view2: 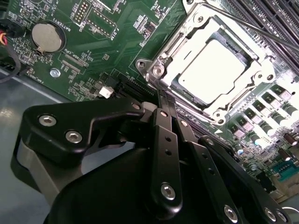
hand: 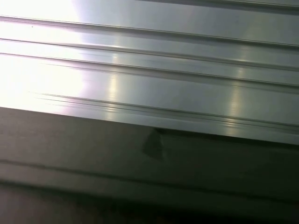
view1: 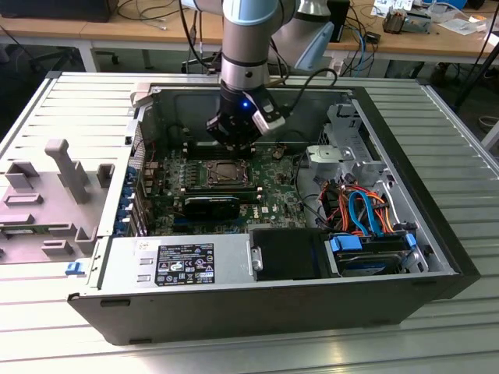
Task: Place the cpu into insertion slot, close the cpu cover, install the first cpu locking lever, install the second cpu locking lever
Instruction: 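Install the first cpu locking lever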
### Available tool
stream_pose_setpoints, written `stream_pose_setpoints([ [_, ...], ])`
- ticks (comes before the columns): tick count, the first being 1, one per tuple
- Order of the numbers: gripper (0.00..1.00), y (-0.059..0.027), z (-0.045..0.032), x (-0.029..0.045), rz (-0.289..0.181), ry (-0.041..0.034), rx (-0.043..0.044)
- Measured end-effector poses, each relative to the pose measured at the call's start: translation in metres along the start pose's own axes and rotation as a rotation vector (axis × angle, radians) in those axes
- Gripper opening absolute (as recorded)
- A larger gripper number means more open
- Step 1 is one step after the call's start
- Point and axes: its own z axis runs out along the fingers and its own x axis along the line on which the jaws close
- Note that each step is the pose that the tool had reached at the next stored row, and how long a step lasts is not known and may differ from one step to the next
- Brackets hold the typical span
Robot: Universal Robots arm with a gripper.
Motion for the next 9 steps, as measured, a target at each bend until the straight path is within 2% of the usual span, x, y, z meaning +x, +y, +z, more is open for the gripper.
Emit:
stream_pose_setpoints([
  [9, 0.11, -0.002, 0.0005, -0.0029, 0.0, 0.0, -0.0014],
])
